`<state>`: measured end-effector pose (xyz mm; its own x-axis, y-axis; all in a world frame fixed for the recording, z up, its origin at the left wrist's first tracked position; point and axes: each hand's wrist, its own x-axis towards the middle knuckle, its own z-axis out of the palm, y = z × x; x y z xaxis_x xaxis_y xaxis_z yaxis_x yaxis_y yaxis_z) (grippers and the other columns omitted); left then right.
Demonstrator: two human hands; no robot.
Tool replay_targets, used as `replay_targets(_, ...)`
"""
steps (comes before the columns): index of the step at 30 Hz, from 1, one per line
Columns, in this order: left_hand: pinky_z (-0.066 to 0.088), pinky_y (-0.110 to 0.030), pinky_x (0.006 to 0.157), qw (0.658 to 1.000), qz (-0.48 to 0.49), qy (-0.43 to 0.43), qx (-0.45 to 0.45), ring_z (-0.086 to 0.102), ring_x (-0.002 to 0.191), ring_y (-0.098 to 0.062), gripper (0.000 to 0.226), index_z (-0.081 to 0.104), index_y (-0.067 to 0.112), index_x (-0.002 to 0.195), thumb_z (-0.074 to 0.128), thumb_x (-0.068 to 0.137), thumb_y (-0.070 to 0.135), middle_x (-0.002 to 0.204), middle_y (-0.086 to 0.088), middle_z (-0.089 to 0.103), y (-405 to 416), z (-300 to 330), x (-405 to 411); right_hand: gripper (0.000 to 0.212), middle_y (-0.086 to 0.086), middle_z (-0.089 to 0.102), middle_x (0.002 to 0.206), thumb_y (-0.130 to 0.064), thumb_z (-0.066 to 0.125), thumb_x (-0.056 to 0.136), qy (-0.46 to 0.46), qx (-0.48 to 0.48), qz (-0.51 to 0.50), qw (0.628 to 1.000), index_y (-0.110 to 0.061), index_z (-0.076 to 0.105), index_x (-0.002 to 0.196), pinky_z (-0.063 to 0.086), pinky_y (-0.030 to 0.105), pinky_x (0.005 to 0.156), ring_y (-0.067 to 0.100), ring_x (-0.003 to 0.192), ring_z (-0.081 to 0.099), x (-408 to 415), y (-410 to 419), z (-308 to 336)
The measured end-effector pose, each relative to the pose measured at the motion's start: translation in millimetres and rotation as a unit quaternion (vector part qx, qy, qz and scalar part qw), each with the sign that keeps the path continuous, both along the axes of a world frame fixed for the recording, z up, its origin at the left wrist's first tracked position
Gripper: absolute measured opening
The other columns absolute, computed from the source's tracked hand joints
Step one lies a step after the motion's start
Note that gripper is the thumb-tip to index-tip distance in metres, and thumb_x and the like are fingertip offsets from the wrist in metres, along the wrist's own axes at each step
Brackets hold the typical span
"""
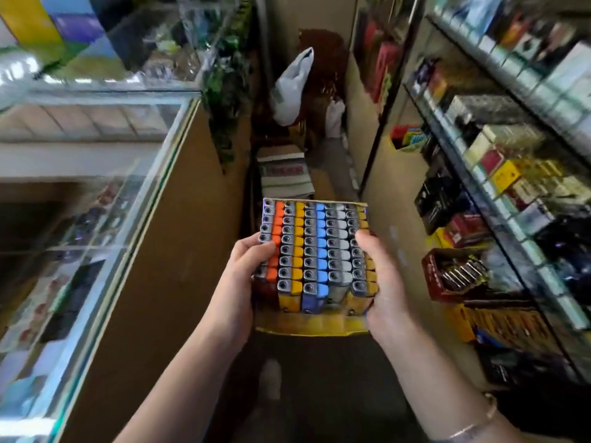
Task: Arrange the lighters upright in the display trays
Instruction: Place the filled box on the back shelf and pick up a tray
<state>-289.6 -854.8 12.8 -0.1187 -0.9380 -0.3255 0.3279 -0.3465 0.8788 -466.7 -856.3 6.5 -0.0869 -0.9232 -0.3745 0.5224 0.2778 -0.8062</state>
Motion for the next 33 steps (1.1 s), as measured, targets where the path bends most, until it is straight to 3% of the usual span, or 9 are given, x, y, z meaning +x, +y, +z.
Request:
replay_targets(6,0.046,-0.047,0.093,0.996,-0.084,0.002,-0.004,0.064,0.104,-0.026,0.056,0.053,0.028,0.122,0.061,0.072,0.055,0.115,-0.005,0.067,-106,2,-7,0.052,0.01,0.071,0.105,-0.043,0.068,0.072,0.005,-0.007,-0.04,0.999,-0.019,0.062,0.118,0.057,0.034,0.064,0.027,0.094,0.069,-11,-84,10)
replay_targets(13,0.05,-0.043,0.084,0.99,-0.141,-0.018,-0.012,0.068,0.095,-0.024,0.044,0.054,0.031,0.112,0.059,0.073,0.05,0.104,-0.002,0.071,-220,4,-27,0.054,0.01,0.072,0.104,-0.042,0.068,0.07,-0.013,0.01,-0.109,0.994,-0.019,0.062,0.119,0.057,0.035,0.064,0.027,0.092,0.07,-24,-173,8)
replay_targets(16,0.051,-0.042,0.082,0.987,-0.162,-0.017,-0.001,0.068,0.095,-0.024,0.056,0.054,0.031,0.113,0.065,0.063,0.055,0.105,-0.002,0.071,-259,0,-49,0.032,0.008,0.073,0.095,-0.032,0.064,0.08,-0.015,-0.001,-0.159,0.987,-0.019,0.065,0.109,0.055,0.03,0.056,0.024,0.083,0.071,-44,-206,1)
replay_targets(18,0.051,-0.043,0.083,0.986,-0.167,-0.014,0.014,0.068,0.095,-0.025,0.054,0.055,0.032,0.113,0.063,0.065,0.053,0.105,-0.003,0.07,-287,-5,-68,0.035,0.009,0.073,0.095,-0.031,0.065,0.078,-0.015,-0.002,-0.173,0.985,-0.017,0.064,0.109,0.055,0.028,0.055,0.024,0.082,0.071,-61,-229,-3)
replay_targets(22,0.051,-0.043,0.083,0.987,-0.157,-0.003,0.038,0.068,0.095,-0.025,0.031,0.054,0.033,0.112,0.056,0.083,0.043,0.104,-0.003,0.071,-344,-19,-113,0.054,0.012,0.071,0.102,-0.038,0.066,0.067,-0.004,0.002,-0.159,0.987,-0.016,0.061,0.115,0.056,0.032,0.061,0.028,0.09,0.07,-102,-282,-9)
replay_targets(26,0.05,-0.044,0.084,0.987,-0.151,-0.001,0.052,0.068,0.095,-0.025,0.035,0.054,0.031,0.114,0.054,0.083,0.046,0.105,-0.003,0.071,-398,-24,-161,0.051,0.012,0.07,0.106,-0.038,0.064,0.07,0.033,-0.007,-0.142,0.989,-0.015,0.062,0.116,0.054,0.04,0.078,0.029,0.096,0.068,-151,-340,-10)
replay_targets(30,0.049,-0.047,0.088,0.988,-0.146,-0.006,0.047,0.067,0.098,-0.024,0.046,0.054,0.031,0.115,0.059,0.074,0.051,0.108,-0.003,0.07,-448,-28,-202,0.041,0.011,0.07,0.106,-0.033,0.06,0.08,0.045,-0.007,-0.113,0.993,-0.016,0.06,0.117,0.054,0.036,0.072,0.029,0.096,0.068,-196,-395,-15)
replay_targets(33,0.046,-0.051,0.093,0.989,-0.141,-0.016,0.047,0.067,0.099,-0.025,0.047,0.055,0.033,0.114,0.059,0.071,0.054,0.108,-0.003,0.069,-481,-34,-221,0.051,0.011,0.069,0.109,-0.039,0.062,0.074,0.038,0.005,-0.096,0.995,-0.016,0.057,0.12,0.054,0.038,0.073,0.028,0.098,0.067,-217,-428,-22)
